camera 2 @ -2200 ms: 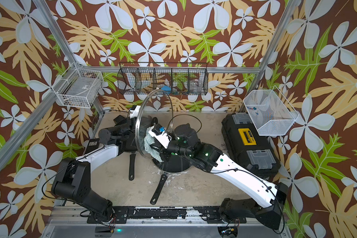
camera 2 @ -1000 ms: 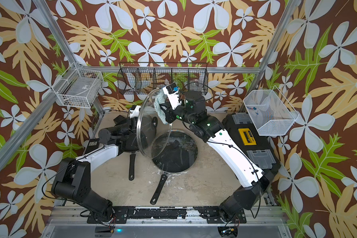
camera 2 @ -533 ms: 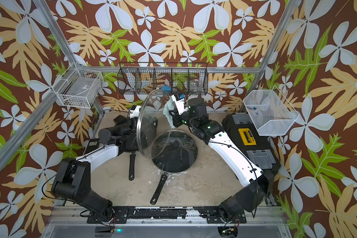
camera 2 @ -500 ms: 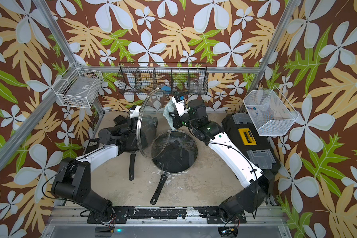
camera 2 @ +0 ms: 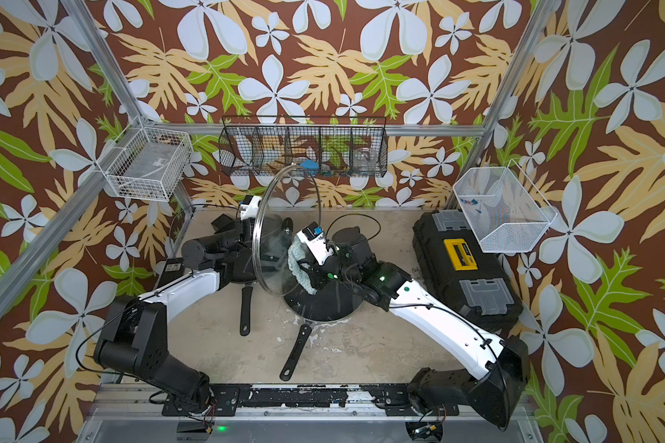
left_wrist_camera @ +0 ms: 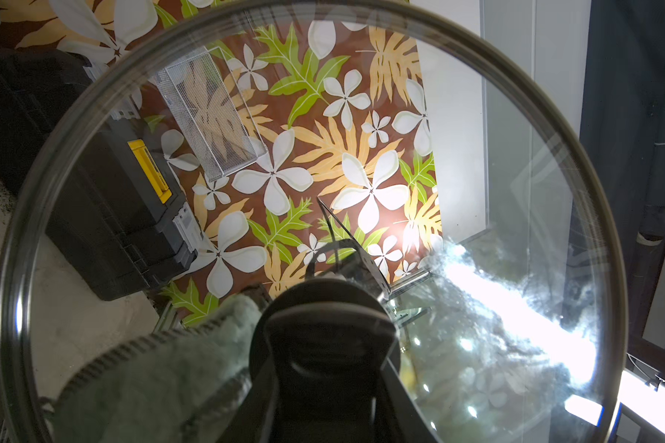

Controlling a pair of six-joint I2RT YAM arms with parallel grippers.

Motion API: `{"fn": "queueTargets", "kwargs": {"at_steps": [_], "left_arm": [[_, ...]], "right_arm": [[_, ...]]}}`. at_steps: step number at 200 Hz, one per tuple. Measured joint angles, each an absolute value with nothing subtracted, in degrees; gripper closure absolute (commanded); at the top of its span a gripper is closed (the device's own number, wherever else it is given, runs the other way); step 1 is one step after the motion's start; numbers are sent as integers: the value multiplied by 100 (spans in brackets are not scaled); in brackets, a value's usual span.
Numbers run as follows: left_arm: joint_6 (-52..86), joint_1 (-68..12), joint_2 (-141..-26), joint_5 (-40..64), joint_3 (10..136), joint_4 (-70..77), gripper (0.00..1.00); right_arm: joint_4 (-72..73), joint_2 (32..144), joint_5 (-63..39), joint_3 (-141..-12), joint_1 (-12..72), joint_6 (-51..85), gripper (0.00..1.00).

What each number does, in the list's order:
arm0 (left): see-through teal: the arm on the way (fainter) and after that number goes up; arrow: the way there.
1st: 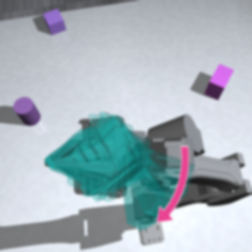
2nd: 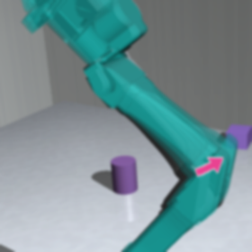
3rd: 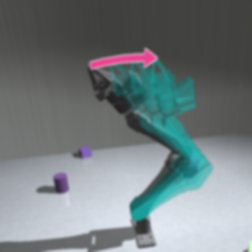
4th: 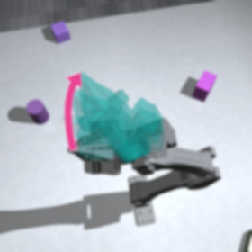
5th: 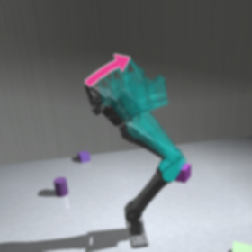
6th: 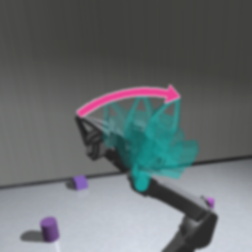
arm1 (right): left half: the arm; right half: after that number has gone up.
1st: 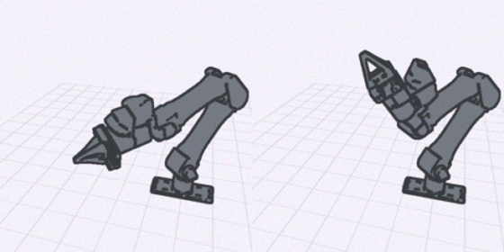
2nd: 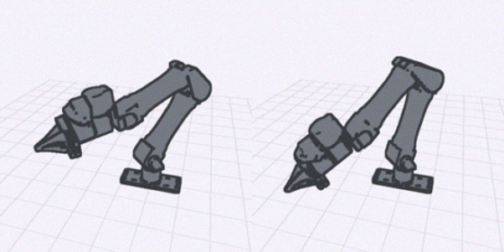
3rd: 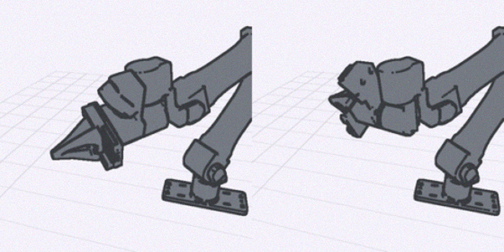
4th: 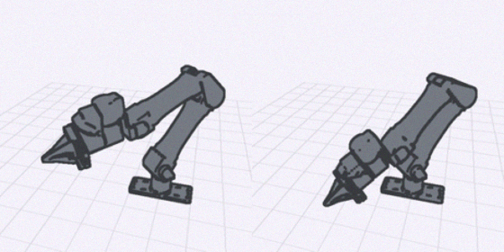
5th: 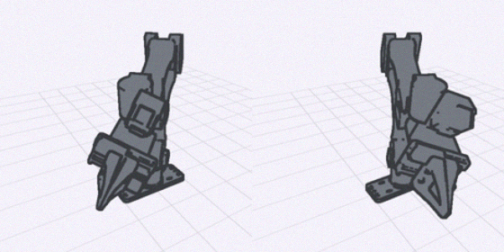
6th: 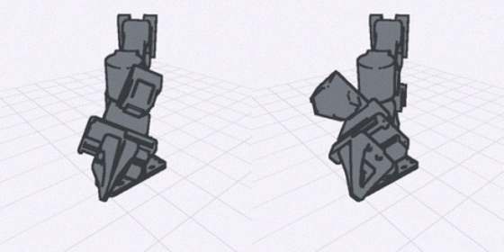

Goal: Wipe the pot lid with a cloth
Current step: Wipe the pot lid.

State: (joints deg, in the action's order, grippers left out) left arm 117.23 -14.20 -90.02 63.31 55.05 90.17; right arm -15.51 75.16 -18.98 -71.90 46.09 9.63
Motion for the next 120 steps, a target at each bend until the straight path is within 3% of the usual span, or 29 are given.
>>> {"fn": "queueTargets", "kwargs": {"at_steps": [33,71,120], "left_arm": [[11723,-1417,-9013,6353,5505,9024,100],[11725,-1415,-9017,6302,5505,9019,100],[11705,-1393,-9017,6460,5505,9000,100]], "right_arm": [[-1649,7559,-1872,-7749,5260,937,100],[-1549,7679,-1970,-8420,5391,895,100],[-976,7524,-1802,-7443,5398,904,100]]}}
